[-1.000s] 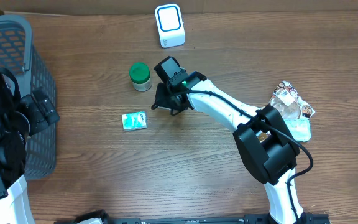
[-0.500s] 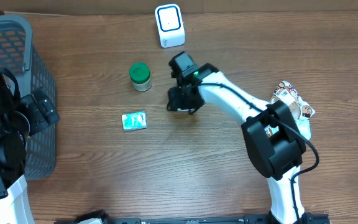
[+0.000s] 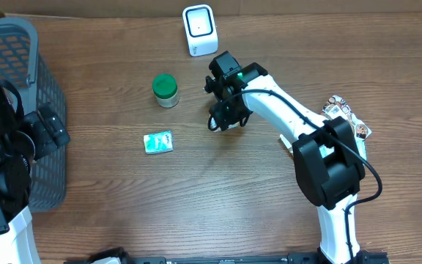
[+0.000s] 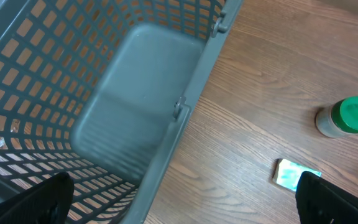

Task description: Scan the item barcode

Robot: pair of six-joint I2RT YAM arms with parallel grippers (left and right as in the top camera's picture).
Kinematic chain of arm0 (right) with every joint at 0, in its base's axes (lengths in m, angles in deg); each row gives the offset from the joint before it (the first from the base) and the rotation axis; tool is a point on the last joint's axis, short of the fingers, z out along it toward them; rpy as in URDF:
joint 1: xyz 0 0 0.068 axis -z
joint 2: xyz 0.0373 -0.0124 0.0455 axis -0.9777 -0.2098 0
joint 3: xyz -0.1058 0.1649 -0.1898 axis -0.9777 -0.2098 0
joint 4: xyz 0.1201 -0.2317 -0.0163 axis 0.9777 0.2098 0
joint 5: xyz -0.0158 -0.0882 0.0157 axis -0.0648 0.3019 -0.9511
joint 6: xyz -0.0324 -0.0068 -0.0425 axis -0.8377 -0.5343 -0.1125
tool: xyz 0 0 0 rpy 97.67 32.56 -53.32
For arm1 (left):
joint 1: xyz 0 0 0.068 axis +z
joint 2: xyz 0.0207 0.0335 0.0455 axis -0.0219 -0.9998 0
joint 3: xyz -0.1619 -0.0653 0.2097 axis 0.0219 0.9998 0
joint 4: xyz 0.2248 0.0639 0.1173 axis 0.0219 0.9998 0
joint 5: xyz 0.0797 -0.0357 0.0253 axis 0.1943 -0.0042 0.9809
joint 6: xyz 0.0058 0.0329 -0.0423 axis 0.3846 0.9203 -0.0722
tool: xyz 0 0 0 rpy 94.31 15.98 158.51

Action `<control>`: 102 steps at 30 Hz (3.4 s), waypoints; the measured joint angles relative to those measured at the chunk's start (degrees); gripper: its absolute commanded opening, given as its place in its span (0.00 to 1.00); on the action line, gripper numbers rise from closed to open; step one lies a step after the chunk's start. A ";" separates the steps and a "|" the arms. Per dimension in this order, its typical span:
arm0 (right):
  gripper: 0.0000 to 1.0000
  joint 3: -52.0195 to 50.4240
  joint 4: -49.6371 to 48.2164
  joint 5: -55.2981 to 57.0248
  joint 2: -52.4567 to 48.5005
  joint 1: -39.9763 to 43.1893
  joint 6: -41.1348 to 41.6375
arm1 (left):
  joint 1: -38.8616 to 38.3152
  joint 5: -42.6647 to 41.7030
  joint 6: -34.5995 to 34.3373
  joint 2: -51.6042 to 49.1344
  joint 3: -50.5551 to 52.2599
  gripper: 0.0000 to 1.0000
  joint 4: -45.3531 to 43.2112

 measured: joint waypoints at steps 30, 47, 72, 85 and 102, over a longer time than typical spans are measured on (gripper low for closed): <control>0.04 -5.66 -6.58 -2.38 0.00 1.99 42.51 | 0.00 0.00 0.00 0.00 0.00 1.00 0.00; 0.66 -5.75 -12.37 -10.69 0.00 3.89 31.28 | 0.00 0.00 0.00 0.00 0.00 1.00 0.00; 0.33 -5.75 -14.91 -14.64 0.00 -0.70 43.58 | 0.02 0.00 0.00 0.00 0.00 1.00 0.00; 0.16 -5.53 -17.44 -13.11 -2.84 -2.40 45.59 | 0.00 0.00 0.00 0.00 0.00 1.00 0.00; 0.04 -5.11 -14.25 -33.64 -2.23 4.87 31.17 | 0.02 0.00 0.00 0.00 0.00 1.00 0.00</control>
